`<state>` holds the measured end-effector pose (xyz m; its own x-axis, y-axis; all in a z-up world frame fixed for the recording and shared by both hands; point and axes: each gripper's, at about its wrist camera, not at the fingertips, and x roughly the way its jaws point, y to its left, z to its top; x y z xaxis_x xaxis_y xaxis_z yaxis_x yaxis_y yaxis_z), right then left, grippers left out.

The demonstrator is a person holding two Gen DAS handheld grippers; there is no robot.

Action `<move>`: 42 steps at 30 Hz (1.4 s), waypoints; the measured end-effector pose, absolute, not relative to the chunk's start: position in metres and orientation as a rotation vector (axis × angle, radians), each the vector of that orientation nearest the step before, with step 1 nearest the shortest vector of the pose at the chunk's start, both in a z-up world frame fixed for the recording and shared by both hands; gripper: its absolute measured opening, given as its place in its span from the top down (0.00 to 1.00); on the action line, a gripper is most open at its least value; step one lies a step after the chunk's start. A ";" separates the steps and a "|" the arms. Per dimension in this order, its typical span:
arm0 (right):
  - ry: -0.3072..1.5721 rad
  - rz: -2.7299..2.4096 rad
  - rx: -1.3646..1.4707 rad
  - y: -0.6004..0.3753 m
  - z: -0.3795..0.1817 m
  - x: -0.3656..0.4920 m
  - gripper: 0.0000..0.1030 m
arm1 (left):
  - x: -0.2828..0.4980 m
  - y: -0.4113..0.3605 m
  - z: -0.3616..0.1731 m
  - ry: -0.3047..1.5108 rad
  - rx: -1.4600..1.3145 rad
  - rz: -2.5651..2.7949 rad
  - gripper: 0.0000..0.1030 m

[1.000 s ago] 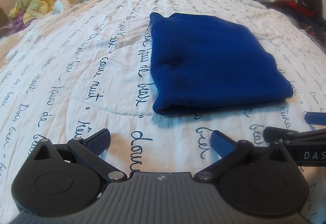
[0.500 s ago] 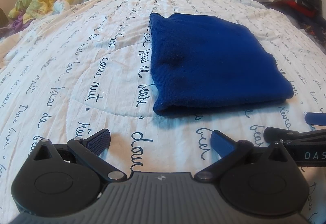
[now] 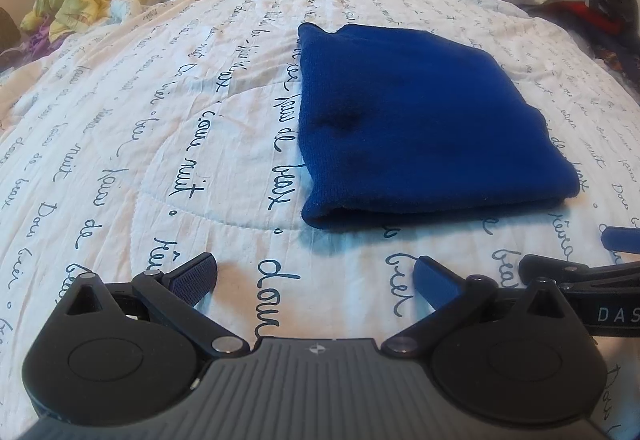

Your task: Fold small clothes

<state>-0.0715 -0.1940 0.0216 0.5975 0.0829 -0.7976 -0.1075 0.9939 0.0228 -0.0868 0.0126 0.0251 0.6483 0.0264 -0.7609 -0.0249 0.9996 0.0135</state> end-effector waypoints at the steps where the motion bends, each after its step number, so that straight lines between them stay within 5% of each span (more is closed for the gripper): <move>1: 0.924 0.110 -0.028 -0.194 0.021 -0.072 0.00 | -0.086 0.013 0.025 0.867 0.002 0.028 0.00; 42: 0.924 0.111 -0.029 -0.194 0.021 -0.072 0.00 | -0.084 0.011 0.025 0.874 -0.002 0.037 0.00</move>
